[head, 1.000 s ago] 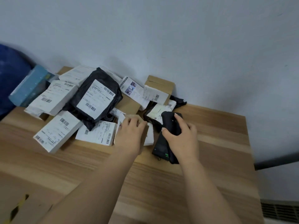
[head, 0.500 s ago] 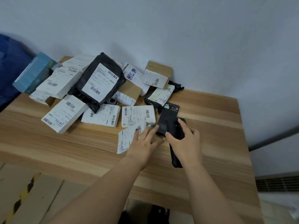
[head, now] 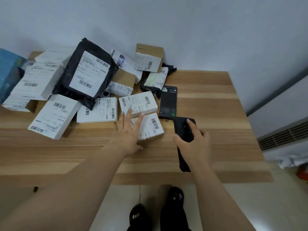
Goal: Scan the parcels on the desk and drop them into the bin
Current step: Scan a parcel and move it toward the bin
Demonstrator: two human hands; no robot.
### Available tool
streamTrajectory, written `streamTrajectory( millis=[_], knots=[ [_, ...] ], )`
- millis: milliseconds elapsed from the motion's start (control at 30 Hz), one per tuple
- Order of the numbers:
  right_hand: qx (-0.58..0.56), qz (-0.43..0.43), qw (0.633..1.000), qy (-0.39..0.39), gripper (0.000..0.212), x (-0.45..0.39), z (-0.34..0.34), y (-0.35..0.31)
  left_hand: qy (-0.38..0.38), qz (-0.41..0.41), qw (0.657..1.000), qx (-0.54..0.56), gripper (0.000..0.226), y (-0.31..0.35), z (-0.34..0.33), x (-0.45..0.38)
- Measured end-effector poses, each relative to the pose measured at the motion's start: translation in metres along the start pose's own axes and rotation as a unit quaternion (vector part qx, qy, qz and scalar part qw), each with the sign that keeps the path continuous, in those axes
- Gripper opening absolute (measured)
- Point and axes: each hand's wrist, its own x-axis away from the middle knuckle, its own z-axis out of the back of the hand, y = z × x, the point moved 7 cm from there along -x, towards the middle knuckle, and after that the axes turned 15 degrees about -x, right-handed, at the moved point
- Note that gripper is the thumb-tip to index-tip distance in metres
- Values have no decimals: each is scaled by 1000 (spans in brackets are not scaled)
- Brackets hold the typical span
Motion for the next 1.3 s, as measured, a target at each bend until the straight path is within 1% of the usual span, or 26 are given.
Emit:
streamTrajectory(
  millis=[67,133,300,400,467,533,600,700,767,867,1000,1133,1233,1300],
  knots=[
    [-11,-1,1000,4,68,2,-7,5,7,7,1000,19,130,-9,0,-9],
    [-14,2,1000,2,68,0,-13,9,9,-1,1000,16,133,-11,1,-18],
    [9,7,1000,3,68,-28,-26,6,-23,-34,999,-1,138,-6,-7,-39],
    [24,20,1000,-4,66,-45,-31,1,-22,-45,998,29,135,-2,-16,-44],
    [21,28,999,-12,65,-52,-33,0,-14,-46,997,64,131,-1,-20,-44],
    [21,40,999,-19,65,-54,-33,-2,-3,-43,996,77,128,0,-23,-40],
    [25,55,998,-35,66,-53,-33,-6,11,-26,996,86,124,-1,-22,-35],
    [32,80,993,-75,69,-47,-32,-19,47,35,993,102,119,-8,-7,-24],
    [51,104,987,-109,68,-39,-30,-35,80,72,992,63,117,-15,14,-13],
    [81,152,971,-166,67,-22,-31,-70,126,110,986,-6,118,-28,53,6],
    [135,233,935,-229,69,12,-29,-126,172,157,970,-75,116,-48,105,47],
    [172,263,909,-272,68,46,-11,-169,170,214,947,-168,115,-65,139,97],
    [239,294,880,-286,68,72,3,-191,163,243,935,-199,112,-71,152,130],
    [276,319,859,-290,68,87,11,-201,165,261,930,-201,111,-73,159,149]
  ],
)
